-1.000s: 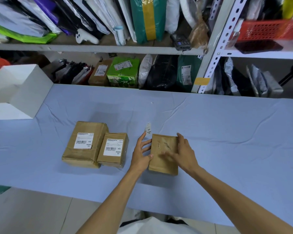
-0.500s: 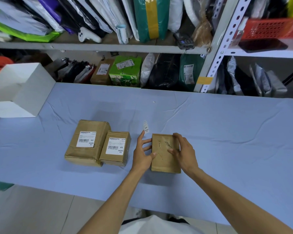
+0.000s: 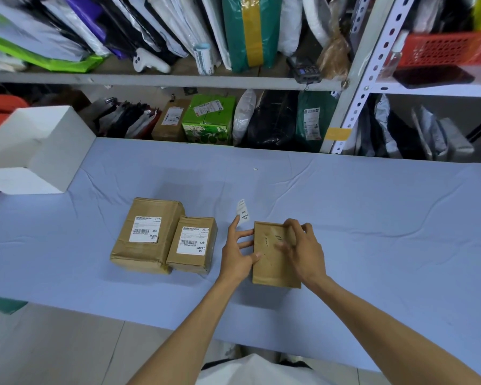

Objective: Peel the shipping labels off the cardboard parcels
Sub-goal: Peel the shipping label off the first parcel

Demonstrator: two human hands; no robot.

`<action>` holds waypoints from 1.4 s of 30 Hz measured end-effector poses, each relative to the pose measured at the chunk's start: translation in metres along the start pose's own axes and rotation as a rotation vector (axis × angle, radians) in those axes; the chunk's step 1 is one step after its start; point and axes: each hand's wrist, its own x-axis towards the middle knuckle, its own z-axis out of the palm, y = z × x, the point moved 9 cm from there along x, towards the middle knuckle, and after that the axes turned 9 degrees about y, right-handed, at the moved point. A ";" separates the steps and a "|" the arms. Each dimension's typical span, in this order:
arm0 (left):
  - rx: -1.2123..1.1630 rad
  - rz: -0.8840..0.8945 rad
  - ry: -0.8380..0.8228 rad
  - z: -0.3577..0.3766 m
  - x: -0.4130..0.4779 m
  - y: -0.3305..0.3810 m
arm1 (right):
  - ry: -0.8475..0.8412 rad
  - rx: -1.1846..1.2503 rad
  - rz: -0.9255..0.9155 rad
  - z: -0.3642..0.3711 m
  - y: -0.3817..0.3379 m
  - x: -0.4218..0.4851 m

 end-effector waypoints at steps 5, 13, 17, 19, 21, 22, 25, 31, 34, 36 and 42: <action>-0.019 -0.028 -0.001 0.001 -0.004 -0.004 | -0.017 -0.093 0.008 -0.006 0.000 0.007; -0.010 -0.036 -0.017 0.007 -0.005 0.001 | -0.066 -0.158 -0.012 0.004 -0.006 0.001; 0.006 -0.031 -0.003 0.004 -0.004 0.000 | -0.043 -0.030 0.014 -0.001 -0.004 0.004; -0.004 -0.046 0.003 0.003 -0.005 -0.001 | -0.038 0.003 0.007 -0.003 -0.003 0.004; -0.012 -0.059 0.004 0.004 -0.005 -0.003 | -0.040 0.005 0.000 -0.002 0.000 0.003; -0.009 -0.061 0.007 0.004 -0.005 -0.004 | -0.044 0.008 0.006 -0.001 0.003 0.002; -0.011 -0.068 0.012 0.004 -0.003 -0.004 | -0.050 0.031 0.022 0.000 0.009 0.001; -0.046 -0.049 -0.001 0.001 0.002 -0.001 | -0.022 0.051 0.019 -0.003 0.015 0.005; 0.012 -0.020 0.040 -0.003 0.004 0.000 | -0.041 0.111 0.085 -0.004 0.018 0.012; 0.045 0.030 0.117 -0.010 0.007 0.006 | -0.046 0.099 0.109 -0.006 0.018 0.019; 0.120 0.255 0.348 -0.039 0.005 0.058 | 0.017 0.000 -0.030 -0.019 -0.006 0.024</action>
